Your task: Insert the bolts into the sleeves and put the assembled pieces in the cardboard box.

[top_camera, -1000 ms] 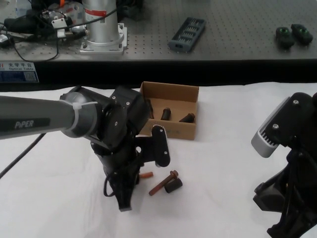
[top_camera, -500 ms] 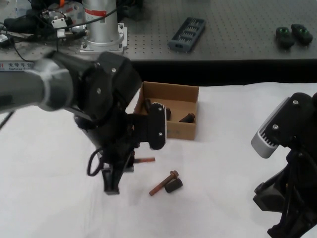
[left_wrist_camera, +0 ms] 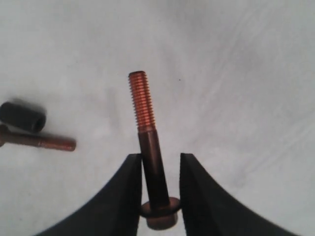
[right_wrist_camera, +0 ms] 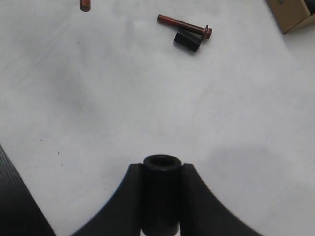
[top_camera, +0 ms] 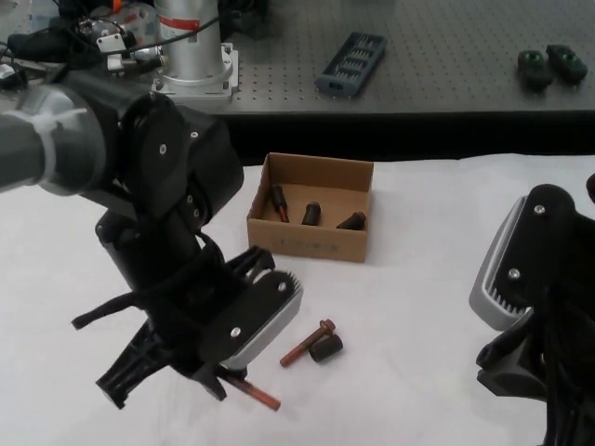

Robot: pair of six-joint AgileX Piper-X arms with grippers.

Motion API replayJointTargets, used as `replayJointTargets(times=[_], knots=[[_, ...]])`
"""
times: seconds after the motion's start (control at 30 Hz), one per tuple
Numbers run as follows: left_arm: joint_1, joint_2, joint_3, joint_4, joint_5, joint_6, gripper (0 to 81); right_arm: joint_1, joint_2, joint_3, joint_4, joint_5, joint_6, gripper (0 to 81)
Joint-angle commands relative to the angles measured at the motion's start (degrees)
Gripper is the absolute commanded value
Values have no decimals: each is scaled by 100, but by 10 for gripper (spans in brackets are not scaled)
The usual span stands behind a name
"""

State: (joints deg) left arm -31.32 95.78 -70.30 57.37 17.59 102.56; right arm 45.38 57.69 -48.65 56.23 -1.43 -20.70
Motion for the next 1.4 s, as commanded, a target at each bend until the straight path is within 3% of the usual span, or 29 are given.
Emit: replayJointTargets(times=[0.0, 0.1, 0.23, 0.63, 0.97, 1.1, 1.2, 1.37], knots=[[8, 180, 85, 113, 79, 979, 6, 1, -60, -2, -40, -93, -346, 19], [8, 351, 184, 113, 79, 2030, 6, 1, -60, -2, -40, -93, -380, 19], [20, 532, 319, 4, -14, 4254, 6, 1, -60, -2, -14, -93, -379, 19], [5, 1104, 591, -1463, -230, 4315, 6, 1, -60, -2, -1, -93, -328, 19], [5, 1244, 591, -1539, -335, 4263, 6, 1, -60, -2, -1, -93, -204, 19], [5, 1244, 591, -1536, -333, 3823, 1, 1, -60, -2, -1, -93, -204, 19], [5, 1181, 591, -1521, -361, 3347, 78, 1, -60, -2, -1, -93, -204, 19], [5, 934, 591, -1484, -359, 2786, 338, 1, -60, -2, -1, -93, -204, 19]])
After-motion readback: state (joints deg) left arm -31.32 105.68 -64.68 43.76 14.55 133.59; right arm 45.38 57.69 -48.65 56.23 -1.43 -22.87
